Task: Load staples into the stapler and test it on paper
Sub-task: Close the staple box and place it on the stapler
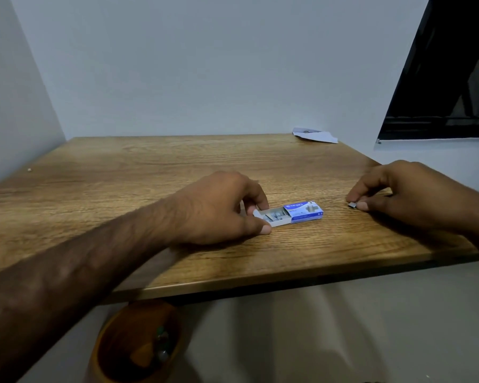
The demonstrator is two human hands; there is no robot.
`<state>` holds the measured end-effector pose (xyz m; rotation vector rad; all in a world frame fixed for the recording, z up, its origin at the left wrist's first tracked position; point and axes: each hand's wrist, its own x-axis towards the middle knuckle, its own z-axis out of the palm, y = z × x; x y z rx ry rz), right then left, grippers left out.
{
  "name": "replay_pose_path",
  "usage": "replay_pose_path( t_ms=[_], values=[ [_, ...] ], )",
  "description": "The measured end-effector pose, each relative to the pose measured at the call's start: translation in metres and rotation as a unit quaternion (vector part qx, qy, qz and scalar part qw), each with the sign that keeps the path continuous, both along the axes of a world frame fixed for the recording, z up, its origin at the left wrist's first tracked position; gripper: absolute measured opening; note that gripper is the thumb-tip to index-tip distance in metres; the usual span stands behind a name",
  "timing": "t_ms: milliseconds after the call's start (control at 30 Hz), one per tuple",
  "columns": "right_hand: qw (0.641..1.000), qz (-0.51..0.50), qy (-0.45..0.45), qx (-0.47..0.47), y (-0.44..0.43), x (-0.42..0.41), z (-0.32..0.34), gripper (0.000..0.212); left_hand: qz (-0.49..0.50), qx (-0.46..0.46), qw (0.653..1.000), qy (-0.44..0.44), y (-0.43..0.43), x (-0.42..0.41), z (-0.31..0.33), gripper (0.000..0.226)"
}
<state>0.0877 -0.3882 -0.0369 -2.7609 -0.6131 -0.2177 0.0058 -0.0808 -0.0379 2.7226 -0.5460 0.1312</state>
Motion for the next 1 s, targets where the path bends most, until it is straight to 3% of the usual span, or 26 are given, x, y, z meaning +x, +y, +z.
replay_pose_path(
  t_ms=[133, 233, 533, 600, 767, 1000],
  values=[
    [1.0, 0.016, -0.011, -0.01, -0.001, 0.002, -0.001, 0.018, -0.01, -0.021, 1.0, 0.006, 0.001, 0.002, -0.002, 0.032],
    [1.0, 0.023, 0.015, -0.005, -0.004, 0.001, 0.001, 0.031, -0.014, -0.043, 0.999, 0.012, 0.004, 0.004, -0.004, 0.031],
    [0.999, 0.034, -0.017, -0.002, 0.004, -0.004, 0.0, 0.017, -0.024, -0.092, 0.995, 0.038, 0.009, 0.01, -0.008, 0.03],
    [0.998, 0.054, -0.019, 0.022, 0.01, -0.01, 0.002, 0.012, -0.021, -0.095, 0.994, 0.044, 0.01, 0.011, -0.008, 0.031],
    [0.978, 0.155, -0.002, 0.141, 0.05, -0.034, 0.012, 0.024, -0.009, -0.093, 0.994, 0.052, 0.011, 0.014, -0.009, 0.03],
    [0.983, 0.165, 0.039, 0.068, 0.092, -0.036, 0.011, 0.01, 0.002, -0.08, 0.996, 0.049, 0.01, 0.013, -0.009, 0.031]
  ],
)
